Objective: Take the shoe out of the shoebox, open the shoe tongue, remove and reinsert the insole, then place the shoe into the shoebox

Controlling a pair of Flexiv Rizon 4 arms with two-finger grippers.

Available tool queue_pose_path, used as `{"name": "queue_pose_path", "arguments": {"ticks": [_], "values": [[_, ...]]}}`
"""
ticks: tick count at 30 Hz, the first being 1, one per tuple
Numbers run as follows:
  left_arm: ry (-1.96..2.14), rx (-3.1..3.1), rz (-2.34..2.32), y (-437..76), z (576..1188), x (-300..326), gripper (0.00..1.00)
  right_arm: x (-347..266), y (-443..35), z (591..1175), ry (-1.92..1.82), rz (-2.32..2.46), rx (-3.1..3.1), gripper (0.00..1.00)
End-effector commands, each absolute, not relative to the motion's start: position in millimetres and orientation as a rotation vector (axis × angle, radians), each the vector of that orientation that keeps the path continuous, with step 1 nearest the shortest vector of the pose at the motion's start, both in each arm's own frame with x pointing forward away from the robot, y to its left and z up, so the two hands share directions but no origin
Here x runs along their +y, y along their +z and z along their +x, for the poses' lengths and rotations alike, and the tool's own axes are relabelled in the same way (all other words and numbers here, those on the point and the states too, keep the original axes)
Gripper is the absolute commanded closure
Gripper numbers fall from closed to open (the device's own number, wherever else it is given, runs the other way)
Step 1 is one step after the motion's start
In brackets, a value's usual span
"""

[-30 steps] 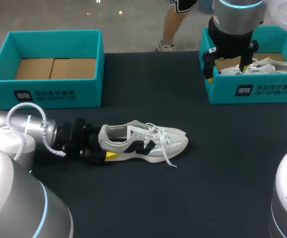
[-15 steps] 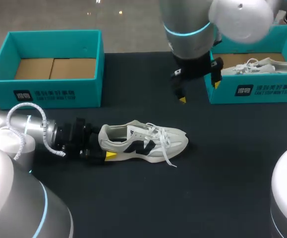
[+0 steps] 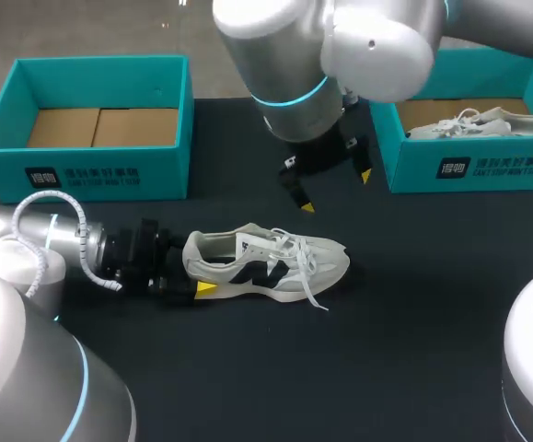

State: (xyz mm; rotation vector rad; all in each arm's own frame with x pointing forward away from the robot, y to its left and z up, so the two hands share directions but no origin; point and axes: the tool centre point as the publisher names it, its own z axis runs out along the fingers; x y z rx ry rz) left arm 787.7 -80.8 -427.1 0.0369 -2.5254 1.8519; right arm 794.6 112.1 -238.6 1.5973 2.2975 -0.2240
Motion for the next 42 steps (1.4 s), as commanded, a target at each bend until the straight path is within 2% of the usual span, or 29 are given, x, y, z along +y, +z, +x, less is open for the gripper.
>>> {"name": "queue_pose_path", "arguments": {"ticks": [1, 12, 21, 42], "values": [[1.853, -2.529, 0.039, -430.2, 788.2, -81.5, 1.00, 117.1, -238.9, 796.0, -0.248, 1.590, 2.282, 0.00], [1.853, -2.529, 0.039, -430.2, 788.2, -81.5, 1.00, 117.1, -238.9, 796.0, -0.248, 1.590, 2.282, 0.00], [1.853, -2.529, 0.039, -430.2, 788.2, -81.5, 1.00, 170.2, -276.0, 791.7, -0.192, 1.654, 2.260, 0.00], [1.853, -2.529, 0.039, -430.2, 788.2, -81.5, 1.00, 249.0, -309.9, 774.5, -0.072, 1.836, 2.127, 0.00]]}}
